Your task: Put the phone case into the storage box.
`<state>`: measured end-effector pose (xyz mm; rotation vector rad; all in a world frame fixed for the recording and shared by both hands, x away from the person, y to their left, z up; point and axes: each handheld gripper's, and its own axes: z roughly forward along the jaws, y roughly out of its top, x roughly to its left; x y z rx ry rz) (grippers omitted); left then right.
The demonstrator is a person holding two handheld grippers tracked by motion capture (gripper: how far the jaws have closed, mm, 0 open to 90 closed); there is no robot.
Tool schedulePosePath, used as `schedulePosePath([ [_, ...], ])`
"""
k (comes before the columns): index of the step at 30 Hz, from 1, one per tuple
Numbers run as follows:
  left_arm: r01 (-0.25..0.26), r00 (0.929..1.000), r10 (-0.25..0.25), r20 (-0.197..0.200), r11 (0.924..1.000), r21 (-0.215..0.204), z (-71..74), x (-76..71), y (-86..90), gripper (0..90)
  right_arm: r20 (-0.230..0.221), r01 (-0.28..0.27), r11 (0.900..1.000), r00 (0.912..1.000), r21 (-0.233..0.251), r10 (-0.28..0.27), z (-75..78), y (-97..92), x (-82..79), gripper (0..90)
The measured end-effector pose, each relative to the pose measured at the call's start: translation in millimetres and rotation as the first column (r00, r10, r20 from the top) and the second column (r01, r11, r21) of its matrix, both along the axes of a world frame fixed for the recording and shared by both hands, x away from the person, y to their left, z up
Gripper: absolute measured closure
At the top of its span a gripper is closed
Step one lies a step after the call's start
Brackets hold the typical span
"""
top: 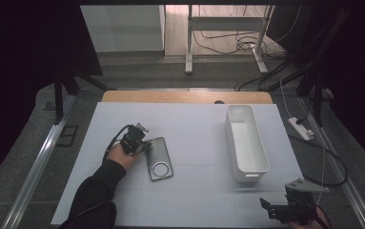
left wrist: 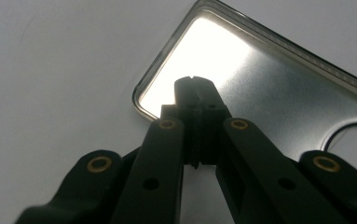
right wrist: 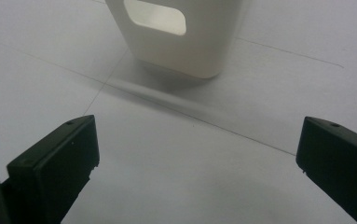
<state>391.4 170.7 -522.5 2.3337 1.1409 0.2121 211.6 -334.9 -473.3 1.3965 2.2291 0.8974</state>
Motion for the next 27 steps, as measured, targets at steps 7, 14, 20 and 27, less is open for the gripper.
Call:
schedulePosePath([
  [7,-0.002,0.9999,0.002,-0.01,1.0,-0.002,-0.3,-13.8,12.6,89.0,-0.004,0.001,1.0,1.0,-0.001,-0.001,-0.1,0.1,0.3,0.0],
  [14,-0.001,0.9999,0.001,-0.012,0.9998,-0.02,-1.8,-31.0,21.7,89.0,-0.006,0.0,1.0,1.0,-0.002,0.0,-0.2,0.3,0.4,0.0],
  [20,0.009,0.9999,-0.009,-0.013,0.9995,-0.029,-2.4,-44.0,25.3,89.0,-0.006,0.0,1.0,1.0,-0.006,0.0,-0.2,0.6,0.5,0.0],
  [27,0.019,0.9995,-0.02,-0.024,0.9989,-0.043,-2.7,-60.7,26.5,89.0,-0.008,0.0,1.0,1.0,-0.008,0.0,-0.3,0.9,0.6,0.0],
])
